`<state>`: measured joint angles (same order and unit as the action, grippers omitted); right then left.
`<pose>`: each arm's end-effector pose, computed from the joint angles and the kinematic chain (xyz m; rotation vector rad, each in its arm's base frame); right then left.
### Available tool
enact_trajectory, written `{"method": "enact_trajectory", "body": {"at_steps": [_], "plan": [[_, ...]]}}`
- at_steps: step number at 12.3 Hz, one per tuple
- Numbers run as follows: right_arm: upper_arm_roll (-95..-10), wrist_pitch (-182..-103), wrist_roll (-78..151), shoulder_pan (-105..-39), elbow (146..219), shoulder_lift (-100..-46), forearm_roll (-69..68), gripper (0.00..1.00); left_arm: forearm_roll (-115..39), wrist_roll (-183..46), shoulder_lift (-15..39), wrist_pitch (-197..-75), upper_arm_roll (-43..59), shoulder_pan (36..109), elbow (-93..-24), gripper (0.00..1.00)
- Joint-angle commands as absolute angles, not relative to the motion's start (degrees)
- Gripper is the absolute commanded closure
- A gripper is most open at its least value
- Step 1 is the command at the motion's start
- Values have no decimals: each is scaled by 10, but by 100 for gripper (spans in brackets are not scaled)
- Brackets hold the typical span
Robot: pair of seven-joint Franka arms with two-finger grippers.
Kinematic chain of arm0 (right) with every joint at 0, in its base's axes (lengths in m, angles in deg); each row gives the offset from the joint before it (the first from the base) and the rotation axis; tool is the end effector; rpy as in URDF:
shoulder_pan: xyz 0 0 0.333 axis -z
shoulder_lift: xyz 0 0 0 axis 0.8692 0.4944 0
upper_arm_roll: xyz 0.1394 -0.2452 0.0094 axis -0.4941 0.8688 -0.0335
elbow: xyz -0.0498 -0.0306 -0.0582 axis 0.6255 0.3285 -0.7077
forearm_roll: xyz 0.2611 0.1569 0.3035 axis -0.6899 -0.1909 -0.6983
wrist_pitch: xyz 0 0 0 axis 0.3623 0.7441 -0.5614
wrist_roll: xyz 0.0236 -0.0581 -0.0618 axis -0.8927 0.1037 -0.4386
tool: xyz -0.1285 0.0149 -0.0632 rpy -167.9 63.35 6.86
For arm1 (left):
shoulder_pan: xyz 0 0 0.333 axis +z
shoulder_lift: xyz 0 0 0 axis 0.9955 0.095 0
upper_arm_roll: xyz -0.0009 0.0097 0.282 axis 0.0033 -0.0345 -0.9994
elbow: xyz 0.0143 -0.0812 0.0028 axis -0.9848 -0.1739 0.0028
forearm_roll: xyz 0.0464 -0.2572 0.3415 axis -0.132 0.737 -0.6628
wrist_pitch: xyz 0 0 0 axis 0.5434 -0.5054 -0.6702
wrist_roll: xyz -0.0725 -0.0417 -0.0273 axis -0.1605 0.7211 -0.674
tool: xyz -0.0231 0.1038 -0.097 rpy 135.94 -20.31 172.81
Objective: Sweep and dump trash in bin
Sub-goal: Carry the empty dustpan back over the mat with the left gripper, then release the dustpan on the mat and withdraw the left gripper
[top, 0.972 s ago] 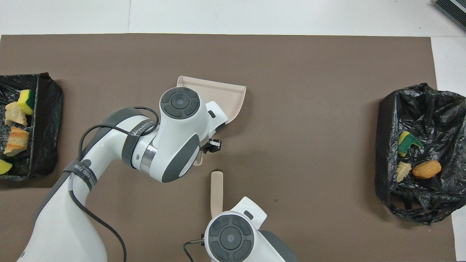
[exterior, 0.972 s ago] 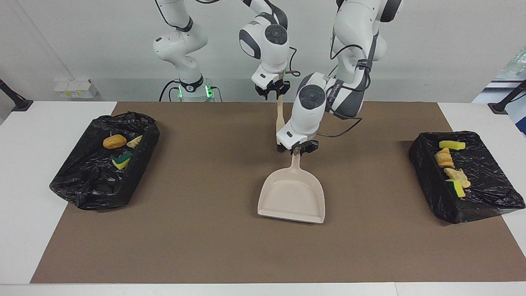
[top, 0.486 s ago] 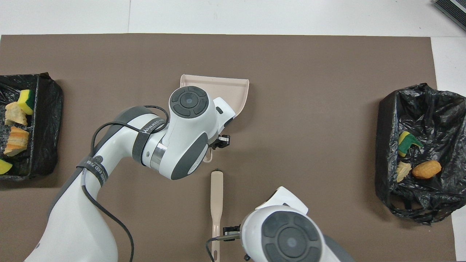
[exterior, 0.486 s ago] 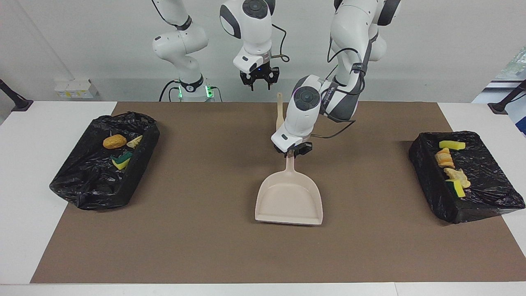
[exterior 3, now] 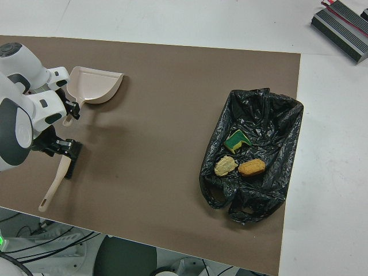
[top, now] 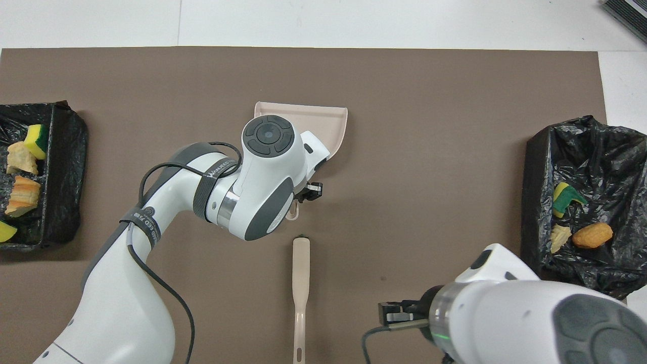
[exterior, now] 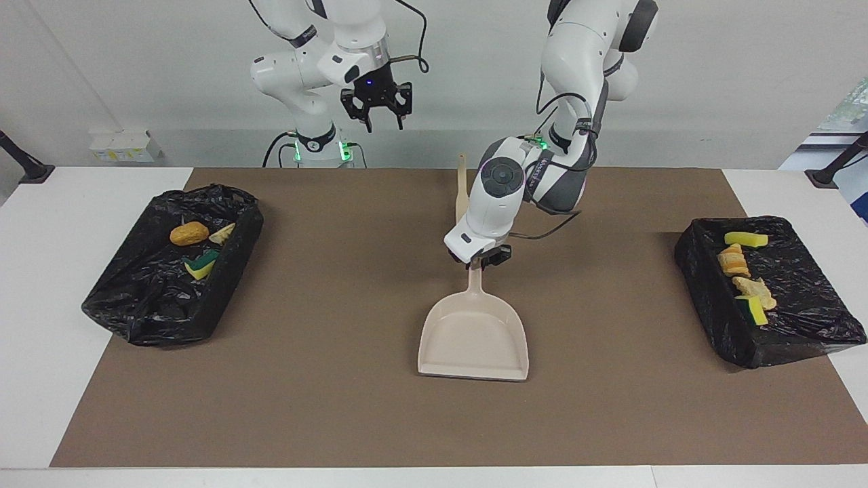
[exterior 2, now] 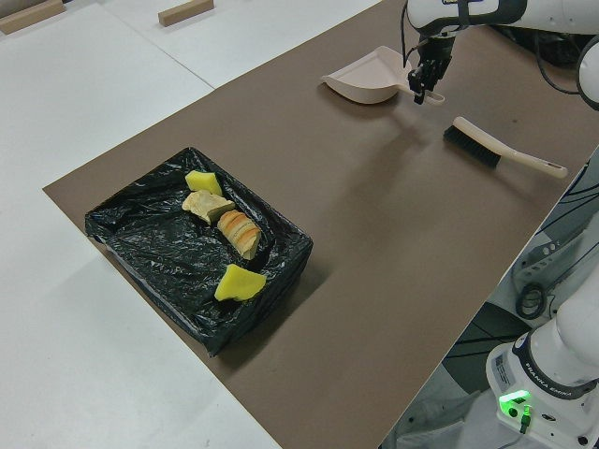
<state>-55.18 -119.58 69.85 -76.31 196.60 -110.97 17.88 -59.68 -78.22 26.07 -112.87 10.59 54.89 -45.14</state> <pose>0.4171 0.2423 0.5216 -3.0245 0.0252 0.1223 0.5458 -0.3951 0.2706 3.0838 -0.2233 -0.1884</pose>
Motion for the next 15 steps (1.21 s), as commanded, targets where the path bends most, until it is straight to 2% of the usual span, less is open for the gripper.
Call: {"method": "enact_trajectory", "body": {"at_steps": [1, 2, 4, 7, 8, 12, 15], "plan": [[-548, -1162, 652, -689, 1931, -1110, 184, 27, -589, -790, 265, -1124, 95, 538, -438, 43], [-543, -1157, 638, -657, 1923, -1110, 184, 27, -592, -790, 264, -1121, 95, 538, -438, 3], [-532, -1157, 590, -596, 1911, -1109, 185, 21, -595, -789, 257, -1119, 92, 541, -438, 0], [-530, -1149, 516, -520, 1906, -1109, 195, 12, -596, -783, 217, -1082, 75, 547, -446, 0], [-530, -1151, 509, -505, 1899, -1104, 203, 2, -596, -782, 202, -1074, 64, 547, -459, 0], [-530, -1161, 505, -483, 1800, -1020, 250, 0, -636, -771, 159, -1072, 8, 557, -519, 0], [-531, -1246, 501, -483, 1781, -992, 262, 0, -645, -699, 133, -1099, 8, 624, -567, 0]]}}
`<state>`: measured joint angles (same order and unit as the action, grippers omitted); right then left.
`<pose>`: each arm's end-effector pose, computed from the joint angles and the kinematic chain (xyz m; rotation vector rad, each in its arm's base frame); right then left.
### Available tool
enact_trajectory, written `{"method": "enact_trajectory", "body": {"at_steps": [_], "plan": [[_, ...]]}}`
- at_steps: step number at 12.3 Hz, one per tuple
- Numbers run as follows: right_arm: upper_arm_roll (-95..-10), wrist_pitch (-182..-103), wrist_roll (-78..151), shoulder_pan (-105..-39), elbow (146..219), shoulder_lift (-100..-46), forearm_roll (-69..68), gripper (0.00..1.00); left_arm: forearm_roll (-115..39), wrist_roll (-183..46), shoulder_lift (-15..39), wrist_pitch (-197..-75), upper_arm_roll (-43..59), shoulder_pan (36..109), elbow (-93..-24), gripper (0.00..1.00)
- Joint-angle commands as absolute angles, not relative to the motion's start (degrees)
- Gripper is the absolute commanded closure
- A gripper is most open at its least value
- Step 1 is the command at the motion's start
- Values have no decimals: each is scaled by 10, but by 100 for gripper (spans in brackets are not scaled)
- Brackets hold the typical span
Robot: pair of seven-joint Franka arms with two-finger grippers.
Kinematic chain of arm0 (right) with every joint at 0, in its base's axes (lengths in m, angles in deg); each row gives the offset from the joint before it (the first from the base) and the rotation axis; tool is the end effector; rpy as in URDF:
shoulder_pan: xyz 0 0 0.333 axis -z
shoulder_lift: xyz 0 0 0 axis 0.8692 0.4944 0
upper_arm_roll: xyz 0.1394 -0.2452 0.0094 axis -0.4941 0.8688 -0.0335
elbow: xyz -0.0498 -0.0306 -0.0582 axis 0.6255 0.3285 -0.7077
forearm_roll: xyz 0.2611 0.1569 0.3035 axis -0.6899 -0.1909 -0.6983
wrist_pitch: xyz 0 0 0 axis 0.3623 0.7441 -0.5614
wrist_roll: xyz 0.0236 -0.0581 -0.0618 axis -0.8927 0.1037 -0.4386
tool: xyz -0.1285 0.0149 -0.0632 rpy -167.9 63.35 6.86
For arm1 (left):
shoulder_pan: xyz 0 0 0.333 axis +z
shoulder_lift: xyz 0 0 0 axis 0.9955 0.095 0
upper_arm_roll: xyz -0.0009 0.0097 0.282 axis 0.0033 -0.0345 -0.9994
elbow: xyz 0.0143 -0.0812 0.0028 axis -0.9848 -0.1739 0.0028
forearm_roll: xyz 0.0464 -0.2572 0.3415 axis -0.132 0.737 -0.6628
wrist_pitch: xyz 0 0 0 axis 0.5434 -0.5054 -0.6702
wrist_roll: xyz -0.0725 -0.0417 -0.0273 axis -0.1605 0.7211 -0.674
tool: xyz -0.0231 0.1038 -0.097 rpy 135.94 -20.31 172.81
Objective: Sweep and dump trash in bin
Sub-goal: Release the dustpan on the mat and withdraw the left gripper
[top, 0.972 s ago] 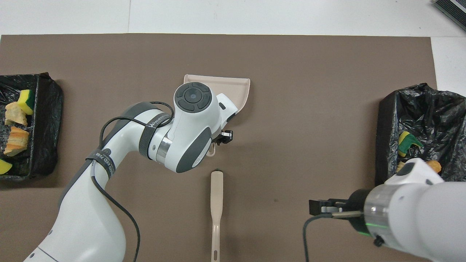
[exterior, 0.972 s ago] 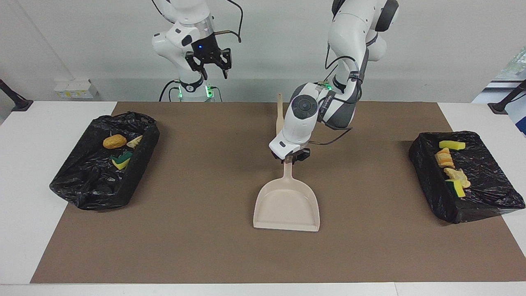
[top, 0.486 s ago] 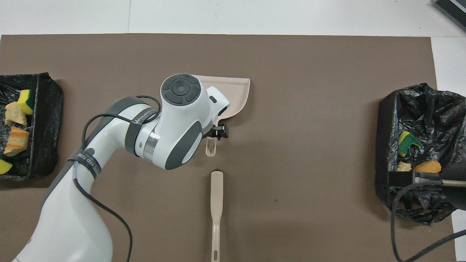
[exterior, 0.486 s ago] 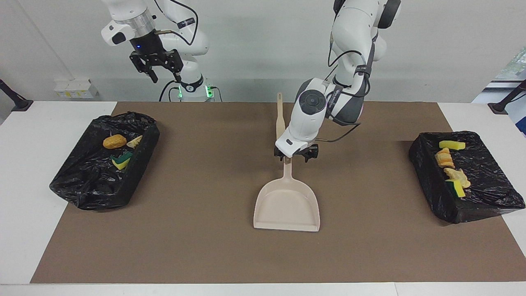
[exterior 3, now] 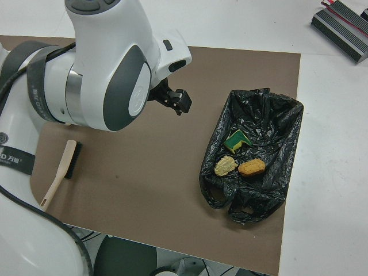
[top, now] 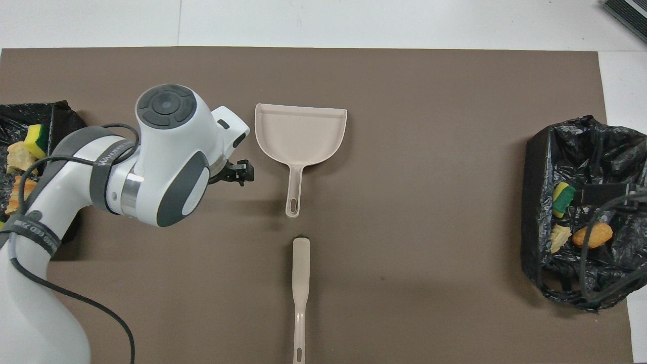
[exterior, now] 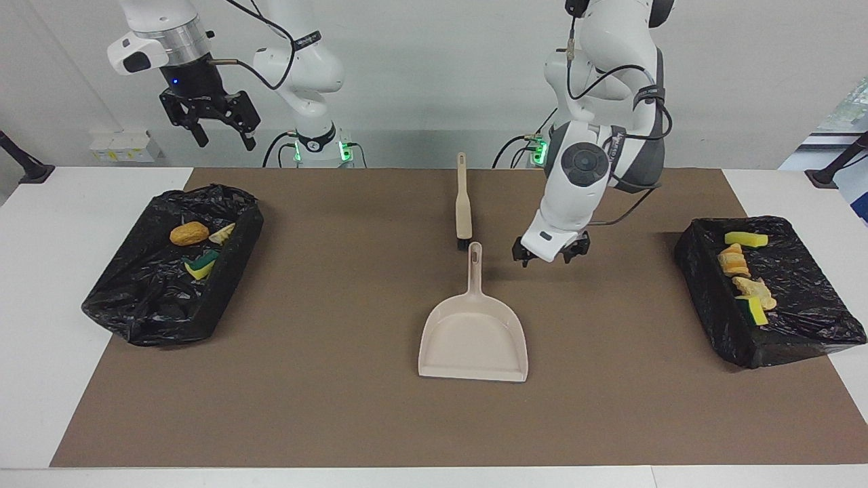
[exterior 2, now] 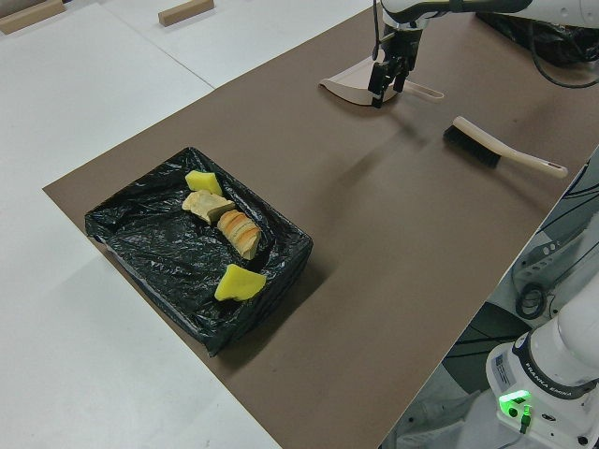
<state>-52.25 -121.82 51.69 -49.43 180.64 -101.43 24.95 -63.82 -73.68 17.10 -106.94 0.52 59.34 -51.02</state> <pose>0.5419 -0.0191 0.5864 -3.0626 0.2973 -0.1980 0.5926 -0.2297 0.3147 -3.0639 0.0174 0.1765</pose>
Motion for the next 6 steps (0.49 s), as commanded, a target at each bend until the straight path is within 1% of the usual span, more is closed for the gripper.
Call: {"method": "enact_trajectory", "body": {"at_steps": [1, 3, 4, 6], "plan": [[-531, -1262, 501, -482, 1784, -989, 263, 0, -645, -670, 111, -1138, 8, 647, -607, 0], [-533, -1283, 500, -484, 1780, -956, 289, 0, -645, -593, 69, -1198, 8, 694, -682, 0], [-534, -1282, 500, -492, 1775, -942, 308, 0, -645, -558, 53, -1199, 8, 717, -698, 0], [-538, -1258, 512, -496, 1708, -891, 303, 0, -645, -531, 2, -1198, 10, 751, -733, 0]]}}
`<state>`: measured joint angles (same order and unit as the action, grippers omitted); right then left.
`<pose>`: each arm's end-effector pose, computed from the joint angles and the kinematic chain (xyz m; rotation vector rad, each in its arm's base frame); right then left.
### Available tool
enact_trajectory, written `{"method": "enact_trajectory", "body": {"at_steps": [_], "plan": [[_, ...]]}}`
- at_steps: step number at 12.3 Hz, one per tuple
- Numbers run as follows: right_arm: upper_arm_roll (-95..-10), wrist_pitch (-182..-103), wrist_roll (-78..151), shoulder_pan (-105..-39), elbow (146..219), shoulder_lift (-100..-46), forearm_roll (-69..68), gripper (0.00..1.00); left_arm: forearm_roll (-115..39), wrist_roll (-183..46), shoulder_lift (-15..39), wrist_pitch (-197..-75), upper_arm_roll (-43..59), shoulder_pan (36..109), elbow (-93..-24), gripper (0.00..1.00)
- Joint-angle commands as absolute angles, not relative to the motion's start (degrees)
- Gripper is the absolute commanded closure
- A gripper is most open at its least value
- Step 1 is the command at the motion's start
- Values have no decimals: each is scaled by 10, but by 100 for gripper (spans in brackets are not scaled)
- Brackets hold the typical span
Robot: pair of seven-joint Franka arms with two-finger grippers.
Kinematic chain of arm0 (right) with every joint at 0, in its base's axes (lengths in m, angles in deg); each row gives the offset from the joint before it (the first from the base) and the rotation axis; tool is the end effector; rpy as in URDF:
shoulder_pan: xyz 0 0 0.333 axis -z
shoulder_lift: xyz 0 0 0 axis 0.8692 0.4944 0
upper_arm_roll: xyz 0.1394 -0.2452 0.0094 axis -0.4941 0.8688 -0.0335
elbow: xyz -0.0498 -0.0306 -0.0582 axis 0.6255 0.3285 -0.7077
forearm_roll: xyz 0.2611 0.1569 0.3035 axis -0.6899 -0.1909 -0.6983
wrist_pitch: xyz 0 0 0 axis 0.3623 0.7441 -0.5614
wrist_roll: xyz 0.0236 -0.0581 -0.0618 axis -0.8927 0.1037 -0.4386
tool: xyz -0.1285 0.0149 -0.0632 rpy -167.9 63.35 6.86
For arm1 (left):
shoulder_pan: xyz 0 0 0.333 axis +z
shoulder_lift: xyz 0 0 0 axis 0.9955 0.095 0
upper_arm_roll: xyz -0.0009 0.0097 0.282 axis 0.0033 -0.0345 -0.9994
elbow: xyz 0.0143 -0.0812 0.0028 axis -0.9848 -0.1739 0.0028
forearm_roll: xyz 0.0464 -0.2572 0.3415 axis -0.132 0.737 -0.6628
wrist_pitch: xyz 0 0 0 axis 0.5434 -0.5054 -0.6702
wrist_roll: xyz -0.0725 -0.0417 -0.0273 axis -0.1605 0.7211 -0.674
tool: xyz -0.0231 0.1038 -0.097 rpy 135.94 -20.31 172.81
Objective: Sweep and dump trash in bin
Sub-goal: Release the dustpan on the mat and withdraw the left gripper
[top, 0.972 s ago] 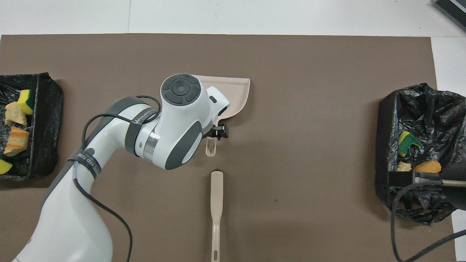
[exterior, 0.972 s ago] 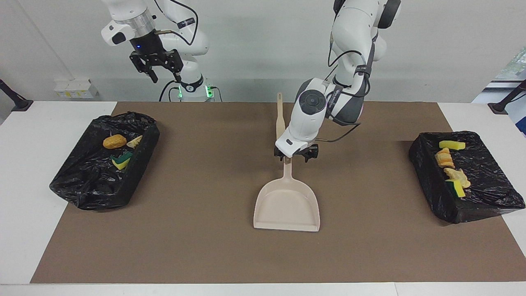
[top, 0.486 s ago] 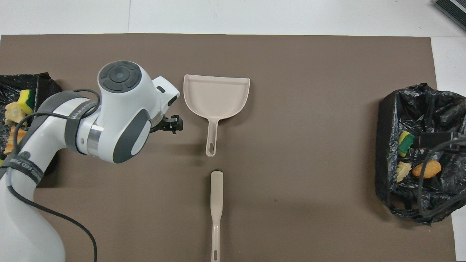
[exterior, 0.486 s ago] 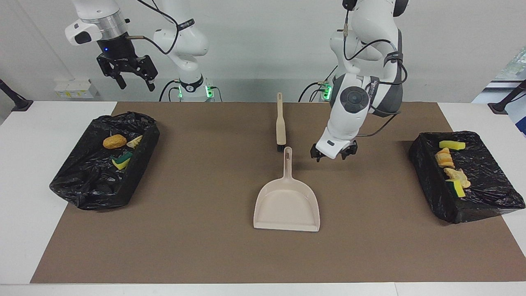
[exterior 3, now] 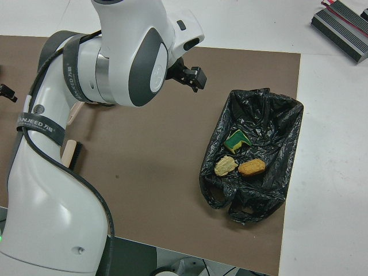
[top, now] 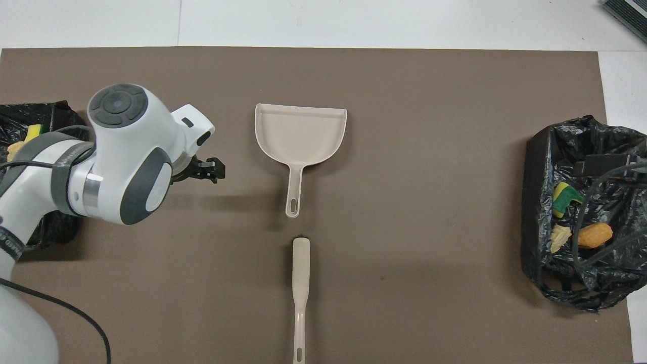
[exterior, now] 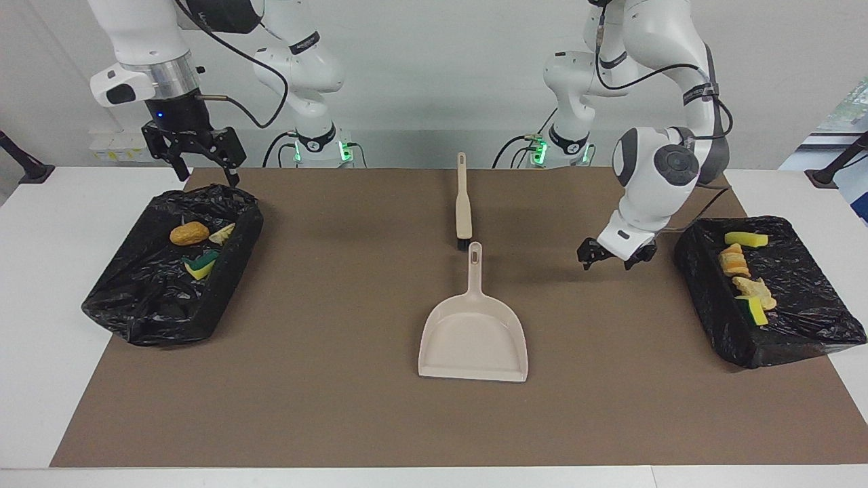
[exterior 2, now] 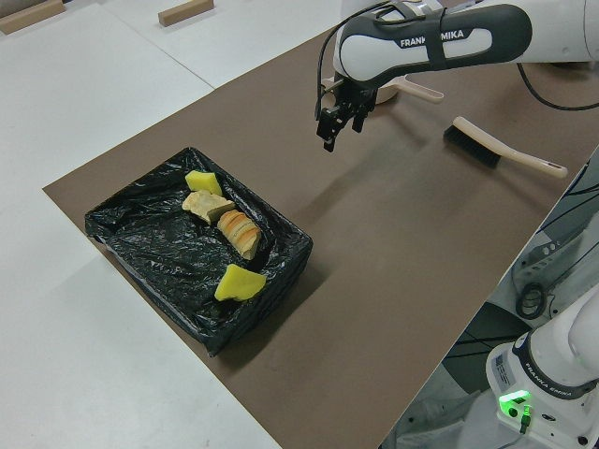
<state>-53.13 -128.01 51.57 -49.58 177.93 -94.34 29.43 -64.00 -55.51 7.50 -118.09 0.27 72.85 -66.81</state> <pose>0.5872 -0.0246 0.5536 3.1161 -0.2633 0.2547 0.5850 -0.0751 0.2989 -3.1162 0.1406 0.0711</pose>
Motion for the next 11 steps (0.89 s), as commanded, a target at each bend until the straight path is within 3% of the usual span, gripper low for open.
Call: {"method": "enact_trajectory", "body": {"at_steps": [1, 6, 9, 11], "plan": [[-538, -1236, 521, -507, 1681, -862, 304, 0, -644, -512, -29, -1191, 8, 756, -752, 0], [-538, -1229, 546, -530, 1673, -859, 298, 0, -645, -440, -155, -1055, 7, 804, -751, 0], [-538, -1222, 574, -562, 1677, -867, 299, 0, -645, -402, -152, -985, 1, 812, -661, 0], [-538, -1219, 572, -564, 1677, -868, 297, 0, -645, -395, -115, -924, 1, 812, -568, 0]]}}
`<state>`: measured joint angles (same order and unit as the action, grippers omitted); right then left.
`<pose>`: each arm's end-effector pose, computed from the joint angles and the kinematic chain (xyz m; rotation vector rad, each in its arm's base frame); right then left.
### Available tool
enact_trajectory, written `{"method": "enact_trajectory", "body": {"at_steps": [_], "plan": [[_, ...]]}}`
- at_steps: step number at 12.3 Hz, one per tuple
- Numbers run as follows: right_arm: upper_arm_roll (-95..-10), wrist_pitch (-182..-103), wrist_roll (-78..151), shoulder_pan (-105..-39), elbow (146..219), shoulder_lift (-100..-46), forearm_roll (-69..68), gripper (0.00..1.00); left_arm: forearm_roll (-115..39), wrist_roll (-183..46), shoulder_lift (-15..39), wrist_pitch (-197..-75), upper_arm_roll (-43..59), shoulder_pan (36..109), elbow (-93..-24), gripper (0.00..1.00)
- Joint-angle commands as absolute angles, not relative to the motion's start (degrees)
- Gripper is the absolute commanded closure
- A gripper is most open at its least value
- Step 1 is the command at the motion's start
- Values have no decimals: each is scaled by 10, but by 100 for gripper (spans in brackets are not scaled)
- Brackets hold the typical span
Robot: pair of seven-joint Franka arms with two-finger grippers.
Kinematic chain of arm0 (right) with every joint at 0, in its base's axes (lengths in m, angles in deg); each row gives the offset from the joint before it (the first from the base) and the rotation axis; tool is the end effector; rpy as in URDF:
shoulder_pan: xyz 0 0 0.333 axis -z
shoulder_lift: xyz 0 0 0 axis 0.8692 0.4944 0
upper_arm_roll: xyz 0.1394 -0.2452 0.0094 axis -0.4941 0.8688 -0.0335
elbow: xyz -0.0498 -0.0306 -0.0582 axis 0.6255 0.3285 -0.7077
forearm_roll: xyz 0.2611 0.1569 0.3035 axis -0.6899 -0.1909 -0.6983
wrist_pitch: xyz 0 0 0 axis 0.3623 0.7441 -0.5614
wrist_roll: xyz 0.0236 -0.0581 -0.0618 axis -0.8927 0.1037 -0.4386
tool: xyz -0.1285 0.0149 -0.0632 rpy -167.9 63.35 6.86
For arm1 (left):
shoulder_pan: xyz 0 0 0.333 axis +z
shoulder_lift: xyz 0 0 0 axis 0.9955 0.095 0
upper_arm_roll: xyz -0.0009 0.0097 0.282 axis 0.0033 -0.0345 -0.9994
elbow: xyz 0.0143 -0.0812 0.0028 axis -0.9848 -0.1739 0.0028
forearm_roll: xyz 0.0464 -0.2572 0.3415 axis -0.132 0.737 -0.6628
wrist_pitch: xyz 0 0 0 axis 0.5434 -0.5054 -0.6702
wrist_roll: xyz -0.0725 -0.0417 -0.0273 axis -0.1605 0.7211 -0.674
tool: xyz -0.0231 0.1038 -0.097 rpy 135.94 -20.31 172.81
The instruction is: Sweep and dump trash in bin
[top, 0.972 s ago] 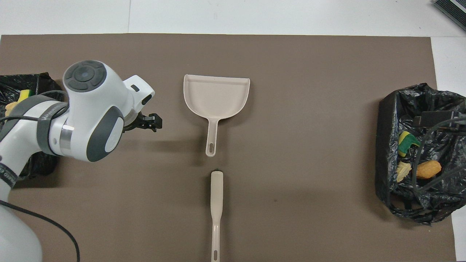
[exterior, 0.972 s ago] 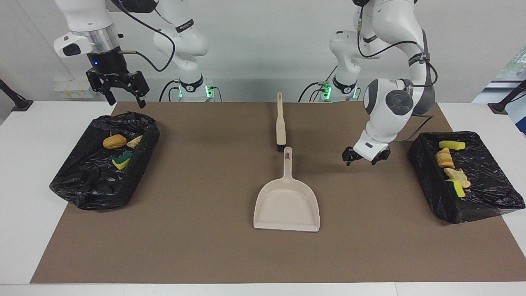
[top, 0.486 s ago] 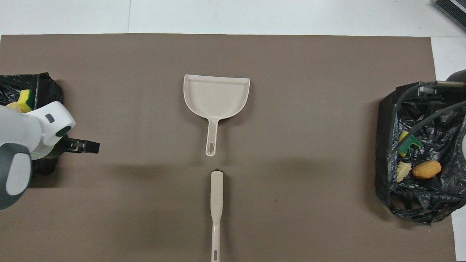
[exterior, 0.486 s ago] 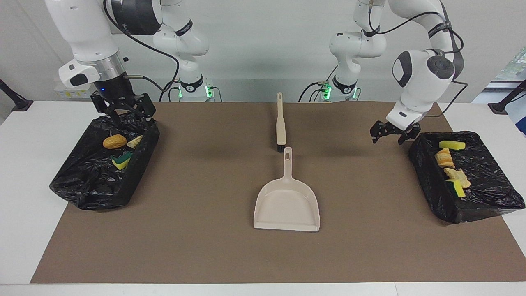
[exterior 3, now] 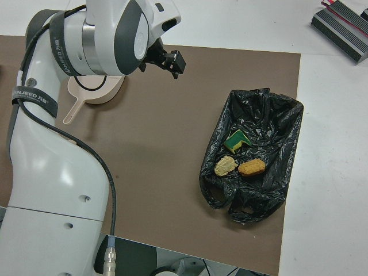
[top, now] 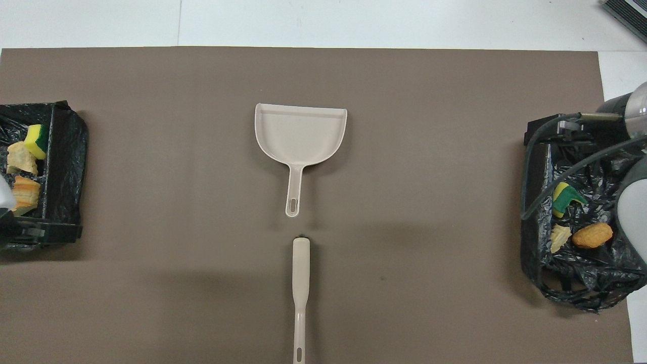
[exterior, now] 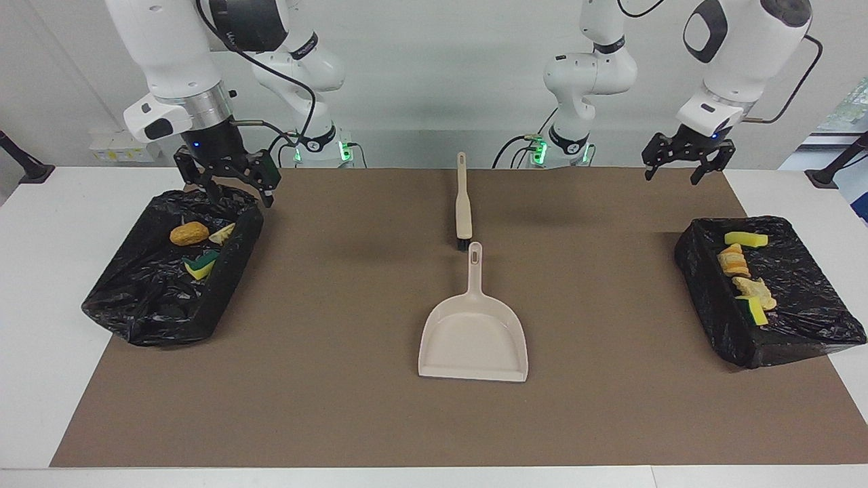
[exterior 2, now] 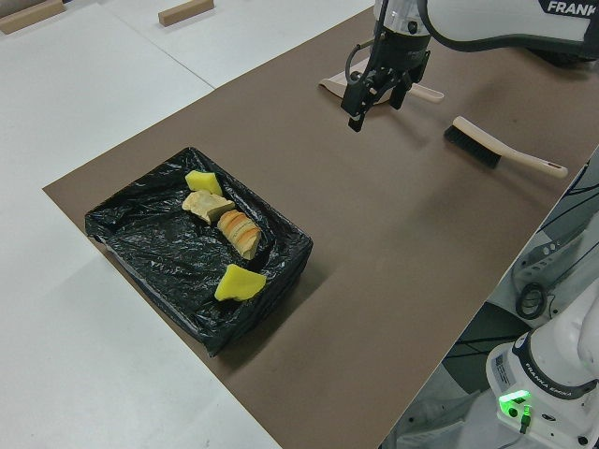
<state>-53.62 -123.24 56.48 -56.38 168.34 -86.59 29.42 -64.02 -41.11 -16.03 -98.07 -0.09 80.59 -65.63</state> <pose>0.6153 0.0488 0.5531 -3.1052 0.1982 -0.1714 0.5137 0.0101 0.5078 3.1163 -0.3114 0.0541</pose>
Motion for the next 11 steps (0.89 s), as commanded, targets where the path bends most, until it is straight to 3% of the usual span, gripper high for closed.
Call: {"method": "enact_trajectory", "body": {"at_steps": [1, 5, 11], "plan": [[-538, -1219, 571, -566, 1677, -868, 297, 0, -644, -395, -91, -895, 1, 812, -523, 0], [-535, -1220, 571, -561, 1677, -867, 298, 0, -632, -395, -19, -835, -1, 813, -397, 0], [-519, -1202, 571, -568, 1677, -875, 306, 0, -631, -395, -5, -864, -1, 812, -396, 0]]}}
